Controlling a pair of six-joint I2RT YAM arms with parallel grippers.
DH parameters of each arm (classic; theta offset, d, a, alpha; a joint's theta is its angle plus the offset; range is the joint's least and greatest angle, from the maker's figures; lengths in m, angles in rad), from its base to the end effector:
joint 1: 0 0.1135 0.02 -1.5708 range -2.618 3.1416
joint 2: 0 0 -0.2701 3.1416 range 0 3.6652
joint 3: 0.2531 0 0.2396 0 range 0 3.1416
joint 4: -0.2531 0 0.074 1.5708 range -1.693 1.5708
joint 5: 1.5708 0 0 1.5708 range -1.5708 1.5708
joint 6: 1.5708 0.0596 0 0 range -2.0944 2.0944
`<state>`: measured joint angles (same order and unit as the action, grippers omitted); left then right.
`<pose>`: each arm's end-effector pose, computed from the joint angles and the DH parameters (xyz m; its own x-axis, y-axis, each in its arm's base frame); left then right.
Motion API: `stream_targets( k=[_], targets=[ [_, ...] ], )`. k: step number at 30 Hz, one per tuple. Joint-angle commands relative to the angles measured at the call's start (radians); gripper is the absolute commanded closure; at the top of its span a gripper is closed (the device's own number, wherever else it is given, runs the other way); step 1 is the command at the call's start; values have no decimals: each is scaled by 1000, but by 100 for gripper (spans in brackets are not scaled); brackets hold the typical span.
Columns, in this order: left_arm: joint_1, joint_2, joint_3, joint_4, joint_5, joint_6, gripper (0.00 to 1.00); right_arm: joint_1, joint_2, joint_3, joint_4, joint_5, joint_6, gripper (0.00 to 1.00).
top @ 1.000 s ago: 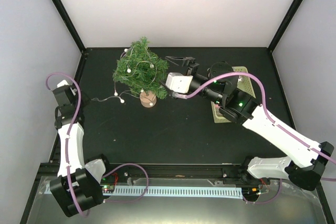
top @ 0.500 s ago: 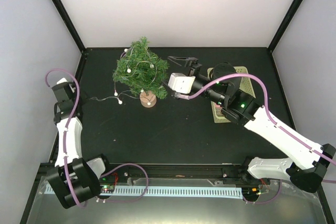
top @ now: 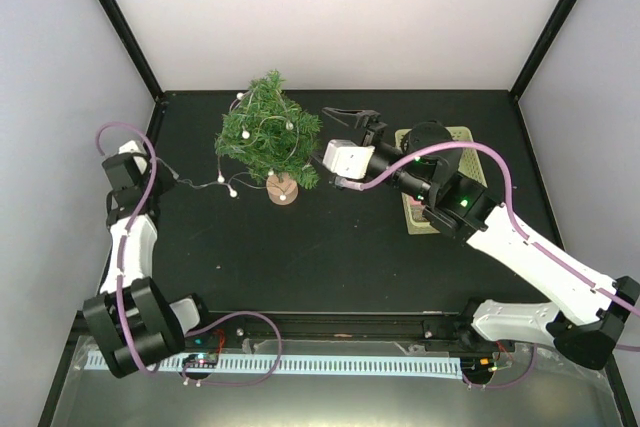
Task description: Decorate the small christmas tree
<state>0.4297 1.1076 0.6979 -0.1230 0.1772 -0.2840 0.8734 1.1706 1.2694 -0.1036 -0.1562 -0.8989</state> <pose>0.2319 0.0947 0.2504 -0.3670 -0.4716 -0.8019 -0.3905 0.8605 -0.3273 0.1679 0.2149 0.4442 0.6689 -0.4055 -0.6231 -0.5359 0.3178 -0.7822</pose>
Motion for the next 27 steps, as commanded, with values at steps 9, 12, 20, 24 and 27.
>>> stream_targets(
  k=[9, 12, 20, 24, 27],
  targets=[
    [-10, 81, 75, -30, -102, 84, 98, -7, -6, -16, 34, 5, 8, 18],
    [-28, 142, 123, 17, 20, 110, 98, -7, -16, -20, 34, 1, 10, 18],
    [-150, 366, 268, 67, 175, 234, 98, -7, -38, -23, 44, 4, 9, 18],
    [-167, 410, 297, -62, 145, 222, 98, -8, -32, -8, 40, 20, 1, 18],
    [-169, 403, 242, -5, 151, 200, 98, -9, -29, -1, 36, 16, -3, 18]
  ],
)
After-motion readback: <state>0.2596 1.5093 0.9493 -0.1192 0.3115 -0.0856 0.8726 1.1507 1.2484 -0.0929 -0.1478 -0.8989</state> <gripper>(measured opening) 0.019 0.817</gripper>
